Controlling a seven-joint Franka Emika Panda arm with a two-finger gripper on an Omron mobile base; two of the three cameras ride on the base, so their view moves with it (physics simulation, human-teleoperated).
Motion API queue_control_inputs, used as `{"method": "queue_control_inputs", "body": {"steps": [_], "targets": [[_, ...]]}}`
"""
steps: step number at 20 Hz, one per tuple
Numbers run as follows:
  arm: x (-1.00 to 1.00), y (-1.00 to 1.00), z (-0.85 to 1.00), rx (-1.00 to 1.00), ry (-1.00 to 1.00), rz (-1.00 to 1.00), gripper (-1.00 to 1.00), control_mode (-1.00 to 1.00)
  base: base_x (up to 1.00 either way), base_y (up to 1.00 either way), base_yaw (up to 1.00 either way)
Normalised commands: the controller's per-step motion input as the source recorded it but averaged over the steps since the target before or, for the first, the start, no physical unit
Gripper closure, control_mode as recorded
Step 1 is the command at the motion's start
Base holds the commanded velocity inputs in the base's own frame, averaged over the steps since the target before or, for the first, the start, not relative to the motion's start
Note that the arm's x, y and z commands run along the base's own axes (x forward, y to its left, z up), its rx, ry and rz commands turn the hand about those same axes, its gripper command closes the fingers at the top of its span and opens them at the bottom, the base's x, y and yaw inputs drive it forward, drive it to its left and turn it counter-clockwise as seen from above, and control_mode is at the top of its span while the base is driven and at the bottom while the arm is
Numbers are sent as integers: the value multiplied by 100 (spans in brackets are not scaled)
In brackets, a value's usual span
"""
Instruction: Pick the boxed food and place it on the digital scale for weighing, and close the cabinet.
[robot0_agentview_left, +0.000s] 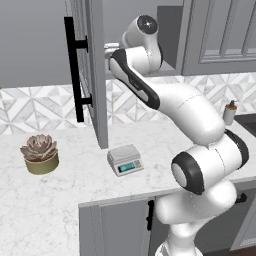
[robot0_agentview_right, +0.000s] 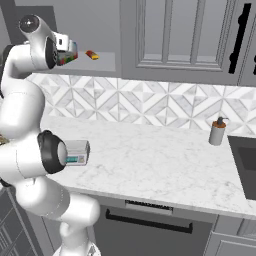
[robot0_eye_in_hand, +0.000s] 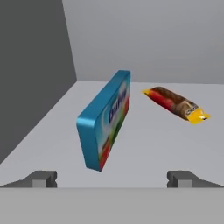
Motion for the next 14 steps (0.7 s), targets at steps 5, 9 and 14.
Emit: {"method": "queue_control_inputs", "body": {"steps": [5, 9, 14], "targets": [[32, 10, 0, 0, -3, 0, -100, -100, 0, 0, 0], [14, 14, 0, 0, -1, 0, -100, -100, 0, 0, 0], [26, 4, 0, 0, 0, 0, -100, -100, 0, 0, 0]]}}
